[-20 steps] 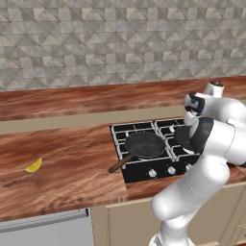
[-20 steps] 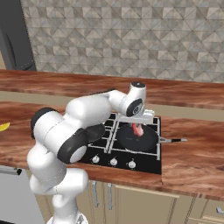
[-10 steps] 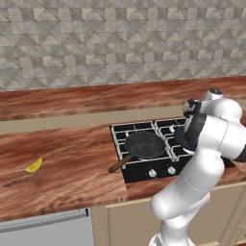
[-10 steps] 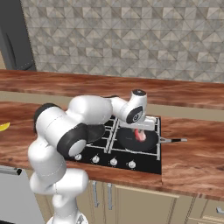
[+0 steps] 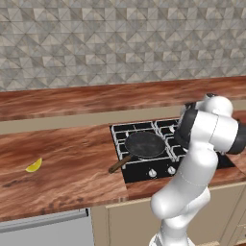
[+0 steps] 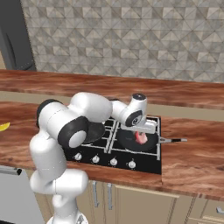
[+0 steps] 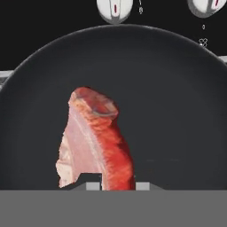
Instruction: Place both pans onto different burners. Then place the lemon wedge and the steak on different pans.
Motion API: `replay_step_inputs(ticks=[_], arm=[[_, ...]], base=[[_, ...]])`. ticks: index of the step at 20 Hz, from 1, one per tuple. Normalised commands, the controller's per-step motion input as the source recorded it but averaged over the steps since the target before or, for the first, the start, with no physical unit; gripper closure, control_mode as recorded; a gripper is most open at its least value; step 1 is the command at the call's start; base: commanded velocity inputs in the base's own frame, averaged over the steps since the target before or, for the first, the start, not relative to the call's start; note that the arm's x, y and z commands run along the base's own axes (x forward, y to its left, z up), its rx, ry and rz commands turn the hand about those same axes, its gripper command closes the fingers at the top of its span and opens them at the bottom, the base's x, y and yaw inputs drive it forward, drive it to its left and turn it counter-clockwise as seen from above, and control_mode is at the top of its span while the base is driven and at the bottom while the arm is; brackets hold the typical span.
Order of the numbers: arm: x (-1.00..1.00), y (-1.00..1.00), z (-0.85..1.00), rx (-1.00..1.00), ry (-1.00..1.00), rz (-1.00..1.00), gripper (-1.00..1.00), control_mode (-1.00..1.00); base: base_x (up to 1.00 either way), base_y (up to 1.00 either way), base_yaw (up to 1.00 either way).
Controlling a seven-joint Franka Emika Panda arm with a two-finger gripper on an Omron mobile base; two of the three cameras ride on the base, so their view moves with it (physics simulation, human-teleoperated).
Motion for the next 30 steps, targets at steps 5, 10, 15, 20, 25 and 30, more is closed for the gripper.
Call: replay_step_inputs(ticks=[5, 10, 15, 20, 25, 30], arm=[[0.10, -0.14, -0.12, 0.00, 0.00, 0.00, 1.00, -1.00], [0.02, -0.12, -0.02, 0.00, 0.00, 0.00, 1.00, -1.00], [0.00, -0.01, 0.00, 0.00, 0.00, 0.00, -1.00, -1.00], [0.00, 0.00, 0.00, 0.00, 0.00, 0.00, -1.00, -1.00], [0.00, 0.00, 0.00, 0.00, 0.00, 0.00, -1.00, -1.00], [-0.18, 0.04, 0.32, 0.00, -0.04, 0.00, -1.00, -1.00]], base=[[0.00, 0.00, 0.00], [0.00, 0.00, 0.00], [0.00, 0.00, 0.00], [0.00, 0.00, 0.00], [0.00, 0.00, 0.00], [0.00, 0.00, 0.00]])
